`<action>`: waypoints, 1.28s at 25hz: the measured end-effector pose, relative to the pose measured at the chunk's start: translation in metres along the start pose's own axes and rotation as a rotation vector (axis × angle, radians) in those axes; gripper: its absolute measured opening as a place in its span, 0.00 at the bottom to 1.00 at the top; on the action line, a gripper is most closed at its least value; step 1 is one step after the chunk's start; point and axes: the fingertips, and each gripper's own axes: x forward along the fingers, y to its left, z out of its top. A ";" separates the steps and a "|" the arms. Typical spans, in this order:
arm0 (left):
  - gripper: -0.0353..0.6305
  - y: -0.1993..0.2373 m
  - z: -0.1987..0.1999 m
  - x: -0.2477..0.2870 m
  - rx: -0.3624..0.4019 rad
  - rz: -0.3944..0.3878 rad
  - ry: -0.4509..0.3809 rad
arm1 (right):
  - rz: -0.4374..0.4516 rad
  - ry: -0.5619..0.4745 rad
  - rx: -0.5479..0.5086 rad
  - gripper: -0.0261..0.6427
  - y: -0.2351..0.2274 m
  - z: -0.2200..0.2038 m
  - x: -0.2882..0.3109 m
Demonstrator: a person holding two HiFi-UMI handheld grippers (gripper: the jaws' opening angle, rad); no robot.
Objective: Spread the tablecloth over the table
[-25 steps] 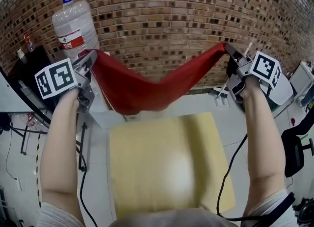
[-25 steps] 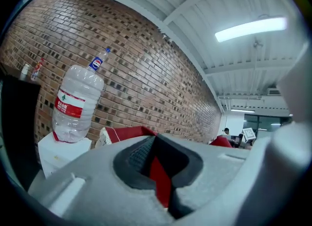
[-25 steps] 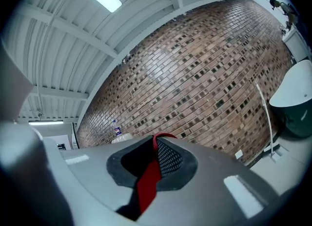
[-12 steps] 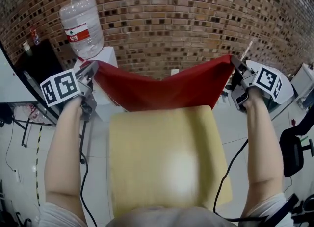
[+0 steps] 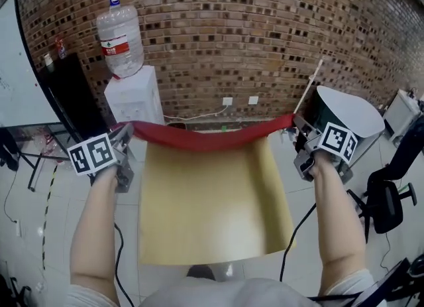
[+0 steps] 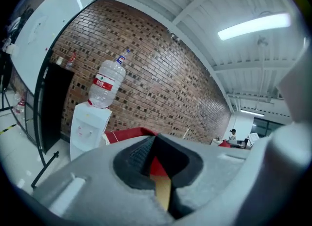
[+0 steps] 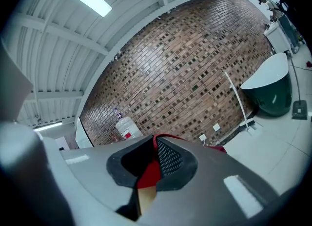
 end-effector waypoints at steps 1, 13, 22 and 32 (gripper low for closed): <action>0.06 -0.003 -0.016 -0.013 -0.010 0.005 0.009 | -0.005 0.012 0.009 0.06 -0.003 -0.013 -0.015; 0.06 -0.027 -0.164 -0.119 -0.063 0.062 0.121 | -0.093 0.140 0.012 0.06 -0.037 -0.134 -0.139; 0.06 -0.025 -0.245 -0.155 -0.120 0.112 0.229 | -0.156 0.198 0.052 0.06 -0.065 -0.197 -0.192; 0.06 -0.016 -0.311 -0.187 -0.143 0.143 0.305 | -0.214 0.242 0.082 0.06 -0.093 -0.245 -0.234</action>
